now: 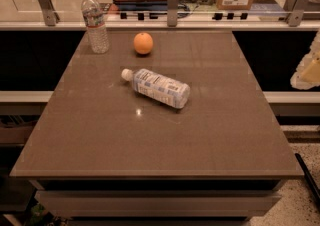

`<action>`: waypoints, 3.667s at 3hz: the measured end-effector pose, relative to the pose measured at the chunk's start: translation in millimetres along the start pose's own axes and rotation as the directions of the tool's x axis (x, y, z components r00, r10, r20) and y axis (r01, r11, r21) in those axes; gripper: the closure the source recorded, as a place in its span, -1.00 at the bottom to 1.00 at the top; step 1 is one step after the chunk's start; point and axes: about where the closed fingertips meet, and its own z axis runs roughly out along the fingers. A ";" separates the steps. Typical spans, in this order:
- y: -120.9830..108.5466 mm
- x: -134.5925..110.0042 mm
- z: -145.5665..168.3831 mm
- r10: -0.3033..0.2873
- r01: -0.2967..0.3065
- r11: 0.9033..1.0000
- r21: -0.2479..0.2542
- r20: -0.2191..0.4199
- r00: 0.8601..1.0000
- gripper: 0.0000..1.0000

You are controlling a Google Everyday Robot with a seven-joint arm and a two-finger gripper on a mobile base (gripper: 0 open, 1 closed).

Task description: Place blue plastic bottle upright

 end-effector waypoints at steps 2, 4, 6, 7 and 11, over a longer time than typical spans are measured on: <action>1.9 -25.8 2.5 -0.010 0.010 1.000 0.003 0.000 1.000 -1.00; 12.1 -69.1 49.9 -0.001 -0.005 0.997 -0.082 -0.070 0.998 -1.00; 14.9 -84.5 117.5 -0.014 -0.022 0.975 -0.222 -0.161 0.987 -1.00; 16.3 -86.7 144.8 -0.026 -0.025 0.961 -0.277 -0.179 0.984 -1.00; 22.5 -122.4 209.8 -0.059 -0.025 0.918 -0.395 -0.200 0.978 -1.00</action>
Offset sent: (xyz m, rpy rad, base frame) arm 0.0231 0.0488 -0.0139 -0.0046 0.0416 -0.0001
